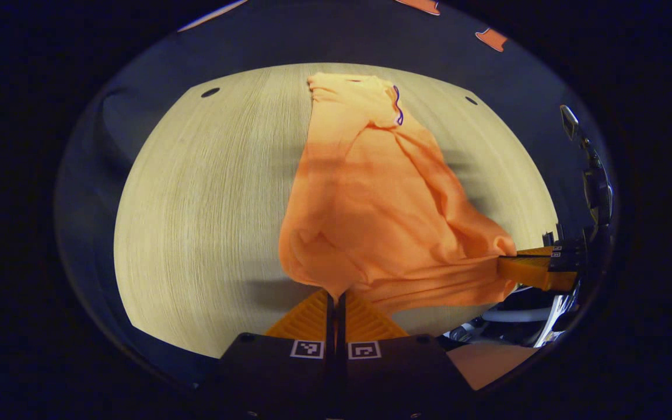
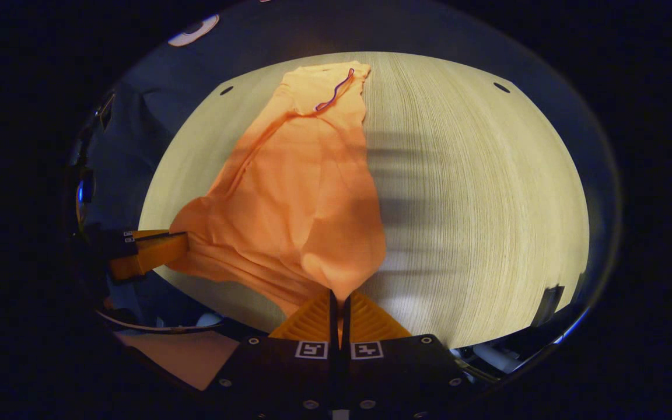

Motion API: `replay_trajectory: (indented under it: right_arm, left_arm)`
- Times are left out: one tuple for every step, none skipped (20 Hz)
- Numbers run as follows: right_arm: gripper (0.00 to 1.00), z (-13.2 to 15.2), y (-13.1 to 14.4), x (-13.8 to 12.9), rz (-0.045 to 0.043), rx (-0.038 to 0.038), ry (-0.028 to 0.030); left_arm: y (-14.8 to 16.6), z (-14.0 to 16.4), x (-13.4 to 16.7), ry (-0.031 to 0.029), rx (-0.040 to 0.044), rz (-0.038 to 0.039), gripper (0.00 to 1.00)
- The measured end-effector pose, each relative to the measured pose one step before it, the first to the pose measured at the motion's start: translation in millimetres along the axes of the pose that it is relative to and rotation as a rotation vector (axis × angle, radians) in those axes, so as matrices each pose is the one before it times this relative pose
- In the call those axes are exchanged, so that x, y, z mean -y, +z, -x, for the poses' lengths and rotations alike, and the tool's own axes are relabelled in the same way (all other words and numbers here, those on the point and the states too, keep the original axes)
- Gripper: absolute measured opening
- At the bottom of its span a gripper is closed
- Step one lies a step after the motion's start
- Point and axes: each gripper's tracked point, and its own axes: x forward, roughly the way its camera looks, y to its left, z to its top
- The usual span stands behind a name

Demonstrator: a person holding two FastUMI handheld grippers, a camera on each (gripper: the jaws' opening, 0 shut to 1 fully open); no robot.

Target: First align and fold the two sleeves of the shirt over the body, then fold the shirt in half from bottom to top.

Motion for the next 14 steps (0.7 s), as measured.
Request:
replay_trajectory:
  right_arm:
    - [0.0,5.37,12.03,1.0,0.00445,0.02664,-0.00221]
    - [0.0,5.17,12.2,0.37,-0.00269,0.0247,0.00102]
    - [0.0,3.12,16.83,1.39,-0.00319,0.02852,0.00337]
    - [0.0,2.57,11.98,2.79,0.00369,0.01776,-0.00417]
    - [0.0,0.53,11.15,2.85,0.00429,0.01628,-0.00702]
    - [0.0,0.99,10.73,2.25,-0.00022,0.01653,-0.00224]
    - [0.0,1.88,8.19,0.1,-0.00141,0.01173,0.003]
    - [0.0,3.6,8.85,1.36,0.0017,0.01222,-0.00041]
    - [0.0,-2.35,11.73,0.66,0.00446,0.01148,-0.00177]
    - [0.0,-1.3,9.94,1.16,0.00583,0.01147,-0.00118]
    - [0.0,-0.73,12.88,1.42,0.00413,0.01384,-0.00102]
    - [0.0,5.61,7.67,1.62,-0.00113,0.01202,0.00625]
    - [0.0,1.29,11.34,0.97,-0.00763,0.01274,0.00664]
    - [0.0,-4.53,12.92,0.64,-0.00313,0.01569,0.00347]
  left_arm:
    - [10.12,5.1,4.9,-0.01397,0.01751,0.00686,0.01]
    - [9.9,2.52,1.52,-0.00875,0.0148,0.00333,0.01]
    - [15.32,2.94,0.27,-0.00446,0.02059,-0.00367,0.01]
    - [10.53,-0.53,-1.85,0.00572,0.01832,-0.0103,0.01]
    - [11.05,-1.16,-4.46,0.0137,0.01656,-0.01152,0.01]
    - [8.26,-1.31,-1.25,0.00277,0.00939,-0.00184,0.0]
    - [9.59,-1.04,1.13,-0.00571,0.01404,0.01027,0.01]
    - [12.27,-1.42,-0.36,-0.0036,0.01383,0.00547,0.01]
    - [10.9,-0.06,-1.41,0.00041,0.02141,-0.00211,0.01]
    - [11.38,0.01,-2.82,0.00397,0.01883,-0.00625,0.01]
    - [15.24,-1.7,-3.81,-0.00011,0.02104,-0.00671,0.01]
    - [11.42,-0.57,-2.69,0.00125,0.01172,0.00041,0.01]
    - [10.45,-1.38,-3.11,0.00247,0.01267,-0.00017,0.01]
    - [12.65,-3.2,-3.88,0.00644,0.01626,-0.00158,0.01]
